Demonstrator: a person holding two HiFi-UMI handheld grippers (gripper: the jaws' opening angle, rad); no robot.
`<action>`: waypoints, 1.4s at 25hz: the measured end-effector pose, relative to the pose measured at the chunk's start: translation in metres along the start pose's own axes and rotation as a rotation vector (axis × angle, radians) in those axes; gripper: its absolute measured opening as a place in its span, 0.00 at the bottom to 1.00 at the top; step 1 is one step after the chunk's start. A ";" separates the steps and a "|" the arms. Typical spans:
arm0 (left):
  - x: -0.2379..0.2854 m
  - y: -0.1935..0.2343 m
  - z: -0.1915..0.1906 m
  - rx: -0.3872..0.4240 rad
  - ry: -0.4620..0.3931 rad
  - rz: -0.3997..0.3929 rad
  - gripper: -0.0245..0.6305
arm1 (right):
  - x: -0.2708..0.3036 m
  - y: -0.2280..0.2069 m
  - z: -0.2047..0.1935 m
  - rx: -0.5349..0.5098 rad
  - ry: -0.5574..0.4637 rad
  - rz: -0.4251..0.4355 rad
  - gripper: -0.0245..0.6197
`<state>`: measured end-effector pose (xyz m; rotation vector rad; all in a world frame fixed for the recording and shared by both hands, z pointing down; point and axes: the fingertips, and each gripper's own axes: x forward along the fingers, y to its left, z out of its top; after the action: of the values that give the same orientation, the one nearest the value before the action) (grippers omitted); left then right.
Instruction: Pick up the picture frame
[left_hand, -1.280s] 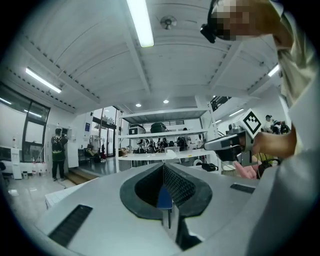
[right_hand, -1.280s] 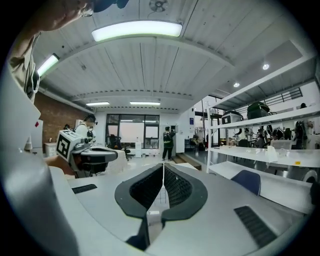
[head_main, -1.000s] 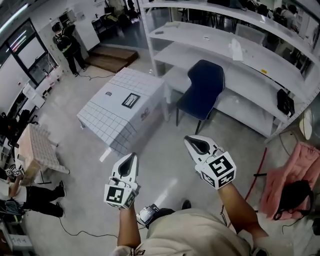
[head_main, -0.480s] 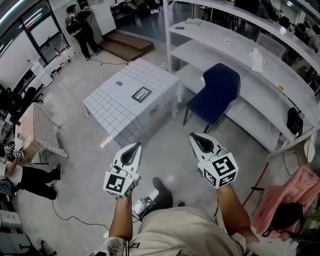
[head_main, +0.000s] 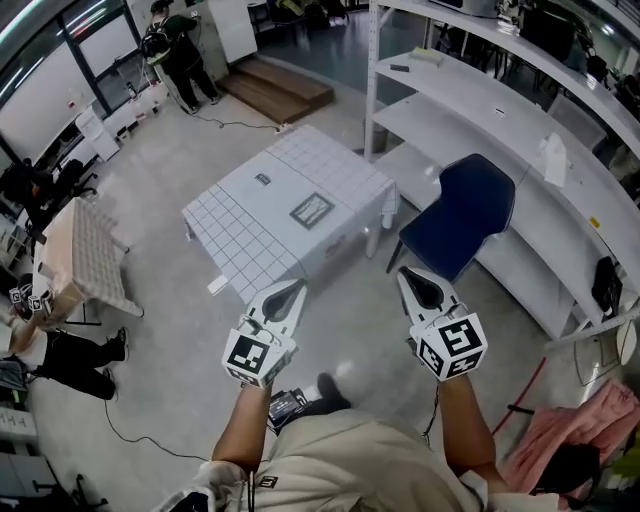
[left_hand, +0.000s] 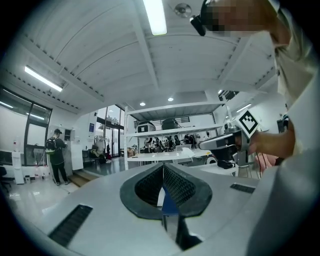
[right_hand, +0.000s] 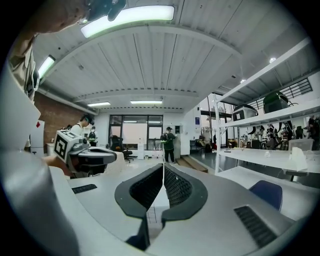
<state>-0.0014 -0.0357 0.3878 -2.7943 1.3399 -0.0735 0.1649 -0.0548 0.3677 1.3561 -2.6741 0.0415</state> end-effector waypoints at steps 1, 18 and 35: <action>0.006 0.011 -0.002 -0.004 0.003 -0.004 0.06 | 0.014 -0.002 0.002 0.002 -0.001 0.000 0.08; 0.071 0.151 -0.058 -0.159 0.019 0.052 0.06 | 0.172 -0.030 -0.004 0.012 0.013 0.008 0.08; 0.163 0.268 -0.156 -0.384 0.100 0.292 0.06 | 0.361 -0.090 -0.061 -0.034 0.137 0.233 0.08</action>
<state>-0.1173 -0.3336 0.5320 -2.8767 1.9600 0.0613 0.0340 -0.3921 0.4751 0.9873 -2.6879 0.1092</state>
